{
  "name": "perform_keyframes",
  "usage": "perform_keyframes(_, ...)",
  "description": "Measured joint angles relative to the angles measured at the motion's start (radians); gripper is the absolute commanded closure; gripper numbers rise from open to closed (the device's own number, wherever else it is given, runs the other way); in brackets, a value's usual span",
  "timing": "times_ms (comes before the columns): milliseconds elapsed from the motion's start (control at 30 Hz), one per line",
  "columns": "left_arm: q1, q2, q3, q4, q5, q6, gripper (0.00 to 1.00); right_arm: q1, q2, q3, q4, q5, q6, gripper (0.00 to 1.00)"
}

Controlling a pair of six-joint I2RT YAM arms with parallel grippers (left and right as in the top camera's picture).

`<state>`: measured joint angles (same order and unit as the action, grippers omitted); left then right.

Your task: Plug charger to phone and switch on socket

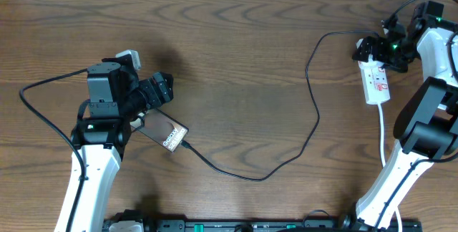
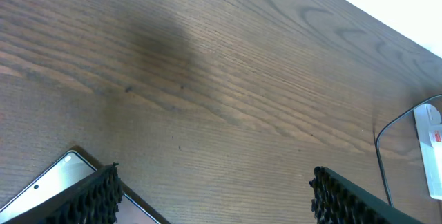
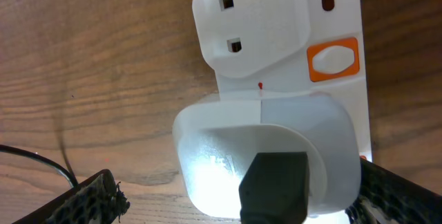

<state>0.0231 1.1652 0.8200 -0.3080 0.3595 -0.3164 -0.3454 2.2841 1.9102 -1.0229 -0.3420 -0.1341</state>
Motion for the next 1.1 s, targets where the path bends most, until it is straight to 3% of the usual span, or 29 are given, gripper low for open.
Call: perform_keyframes(1100, 0.0, 0.0, 0.0, -0.001, 0.0, 0.0, 0.14, 0.001, 0.0, -0.032, 0.043, 0.021, 0.021, 0.01)
